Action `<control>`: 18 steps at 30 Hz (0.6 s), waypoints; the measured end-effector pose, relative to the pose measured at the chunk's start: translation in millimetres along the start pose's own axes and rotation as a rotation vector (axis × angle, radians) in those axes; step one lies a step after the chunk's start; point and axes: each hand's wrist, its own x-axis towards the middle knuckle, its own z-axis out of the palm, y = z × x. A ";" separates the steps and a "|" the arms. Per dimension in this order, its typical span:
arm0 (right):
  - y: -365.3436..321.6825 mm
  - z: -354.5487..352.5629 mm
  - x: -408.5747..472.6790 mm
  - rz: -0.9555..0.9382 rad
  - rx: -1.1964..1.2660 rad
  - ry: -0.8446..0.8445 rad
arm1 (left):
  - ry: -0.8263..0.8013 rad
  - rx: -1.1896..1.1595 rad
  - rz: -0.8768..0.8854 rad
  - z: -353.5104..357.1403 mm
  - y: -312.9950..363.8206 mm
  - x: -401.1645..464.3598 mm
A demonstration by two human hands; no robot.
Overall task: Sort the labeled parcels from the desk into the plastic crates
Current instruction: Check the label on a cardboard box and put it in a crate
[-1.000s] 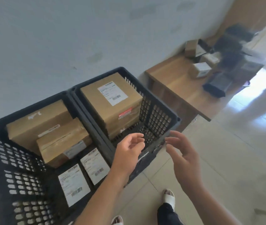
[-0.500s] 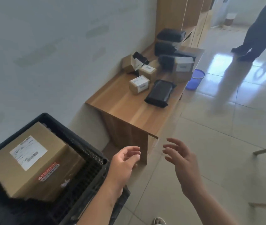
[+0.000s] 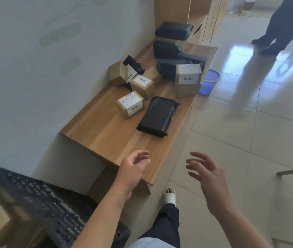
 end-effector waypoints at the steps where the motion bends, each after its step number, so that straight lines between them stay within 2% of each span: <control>1: -7.4 -2.6 19.5 -0.006 -0.009 0.009 | 0.001 -0.001 0.002 3.8 9.0 24.6; 7: -70.4 -16.8 120.5 -0.009 -0.132 0.016 | 0.007 -0.018 -0.026 32.6 60.9 145.4; 12: -104.8 -14.1 186.9 -0.023 -0.174 0.006 | 0.007 0.065 -0.005 58.6 103.9 231.7; 14: -111.4 -14.2 204.6 0.003 -0.186 -0.007 | -0.023 0.161 0.044 72.6 125.9 259.4; 18: -128.7 -18.7 251.3 0.031 -0.175 -0.005 | -0.095 0.469 0.252 111.2 180.7 323.5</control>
